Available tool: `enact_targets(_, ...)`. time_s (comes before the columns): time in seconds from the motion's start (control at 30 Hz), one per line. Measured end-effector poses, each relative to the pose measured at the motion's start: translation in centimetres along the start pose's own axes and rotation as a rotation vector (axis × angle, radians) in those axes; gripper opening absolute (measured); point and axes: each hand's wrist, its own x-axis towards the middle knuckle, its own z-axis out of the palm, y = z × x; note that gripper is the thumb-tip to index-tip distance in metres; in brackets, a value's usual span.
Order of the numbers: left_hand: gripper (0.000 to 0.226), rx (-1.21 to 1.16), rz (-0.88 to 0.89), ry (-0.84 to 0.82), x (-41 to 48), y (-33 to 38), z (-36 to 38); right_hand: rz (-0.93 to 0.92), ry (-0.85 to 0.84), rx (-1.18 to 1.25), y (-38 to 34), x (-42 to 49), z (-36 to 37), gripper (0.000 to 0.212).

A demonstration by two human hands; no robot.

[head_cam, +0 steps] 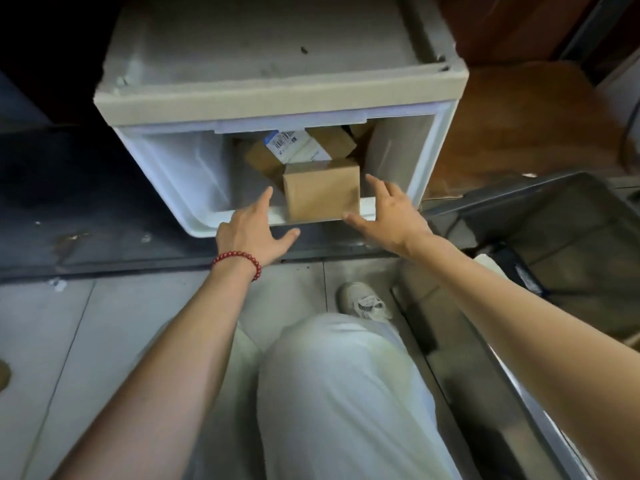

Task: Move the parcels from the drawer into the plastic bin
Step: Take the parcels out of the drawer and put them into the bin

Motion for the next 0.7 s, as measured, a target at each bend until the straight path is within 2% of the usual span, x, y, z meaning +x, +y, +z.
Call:
enact_targets(0.17,0.095,-0.157,-0.041,-0.076,3.6,0.0,1.0,0.047,-0.030,0.181,-0.7,4.2,0.9,0.092)
enact_targets(0.33,0.102,-0.457,-0.072,-0.170,4.7,1.5,1.7,0.132,0.008,0.442,-1.0,5.0,1.7,0.089)
enact_targets(0.53,0.091,-0.507,-0.115,-0.206,3.4,2.4,1.2,0.184,-0.001,0.625,-0.6,2.3,1.9,0.075)
enact_targets(0.7,0.086,-0.548,-0.067,-0.171,0.2,2.6,-0.5,0.213,0.064,0.817,-0.9,-1.5,1.7,0.071)
